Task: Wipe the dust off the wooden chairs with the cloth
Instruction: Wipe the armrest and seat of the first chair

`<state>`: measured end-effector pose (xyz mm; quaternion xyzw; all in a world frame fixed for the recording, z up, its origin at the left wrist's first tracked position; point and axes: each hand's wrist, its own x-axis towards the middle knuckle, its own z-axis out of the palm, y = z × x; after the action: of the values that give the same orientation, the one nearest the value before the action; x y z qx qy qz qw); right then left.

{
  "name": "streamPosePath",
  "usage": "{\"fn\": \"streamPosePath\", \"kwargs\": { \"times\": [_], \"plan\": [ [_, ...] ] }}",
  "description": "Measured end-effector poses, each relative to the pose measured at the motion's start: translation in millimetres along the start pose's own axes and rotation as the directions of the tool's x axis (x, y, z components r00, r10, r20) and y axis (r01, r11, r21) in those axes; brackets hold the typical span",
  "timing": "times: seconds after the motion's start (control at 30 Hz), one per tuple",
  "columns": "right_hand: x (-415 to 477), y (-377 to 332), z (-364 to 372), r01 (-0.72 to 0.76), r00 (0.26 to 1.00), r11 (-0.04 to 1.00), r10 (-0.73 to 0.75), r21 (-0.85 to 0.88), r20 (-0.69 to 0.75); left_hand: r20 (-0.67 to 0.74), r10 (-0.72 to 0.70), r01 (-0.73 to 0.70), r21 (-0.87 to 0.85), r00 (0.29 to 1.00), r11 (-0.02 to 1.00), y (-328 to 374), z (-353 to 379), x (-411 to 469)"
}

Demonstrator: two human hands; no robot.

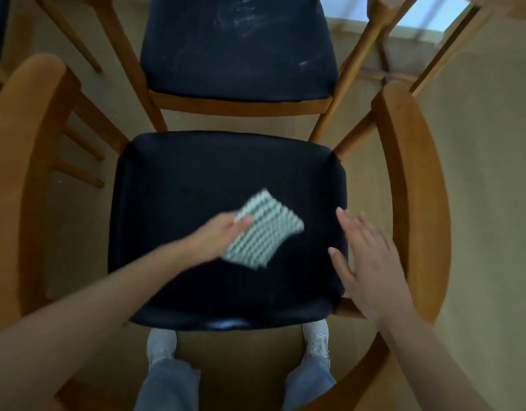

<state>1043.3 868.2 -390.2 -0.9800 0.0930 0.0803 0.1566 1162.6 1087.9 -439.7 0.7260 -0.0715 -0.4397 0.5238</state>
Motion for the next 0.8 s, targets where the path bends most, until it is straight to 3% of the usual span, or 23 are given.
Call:
{"fn": "streamPosePath", "kwargs": {
  "times": [0.03,0.1,0.23,0.43,0.53,0.6,0.8],
  "plan": [
    [-1.3,7.8,-4.2,-0.012,0.998,0.998,0.009,-0.055,-0.065,-0.085,0.070,-0.069,0.013,0.994,0.998,20.3,-10.2,18.9],
    [-0.6,23.3,-11.8,-0.070,0.989,0.989,0.052,-0.132,-0.136,-0.189,0.224,-0.185,0.202,0.956,0.962,55.4,-26.9,59.2],
    [18.8,46.4,-19.7,-0.128,0.990,0.968,0.113,-0.215,-0.082,-0.314,0.393,-0.207,0.492,0.864,0.846,87.5,-29.4,143.6],
    [37.5,60.1,-9.0,-0.156,0.981,0.941,0.111,-0.301,-0.161,-0.087,0.273,-0.092,0.808,0.958,0.581,18.4,15.4,201.0],
    [36.7,61.3,-7.6,-0.156,0.979,0.942,0.109,-0.296,-0.170,-0.075,0.371,-0.171,0.793,0.926,0.585,-16.8,38.5,188.6],
    [37.6,60.1,-8.9,-0.152,0.980,0.946,0.106,-0.288,-0.171,0.008,0.400,-0.242,0.808,0.916,0.538,-31.9,49.8,167.8],
    [30.5,50.8,-12.8,-0.158,0.981,0.967,0.129,-0.201,-0.147,0.229,0.334,-0.373,0.797,0.914,0.475,-85.3,81.9,75.6]
  ]
}}
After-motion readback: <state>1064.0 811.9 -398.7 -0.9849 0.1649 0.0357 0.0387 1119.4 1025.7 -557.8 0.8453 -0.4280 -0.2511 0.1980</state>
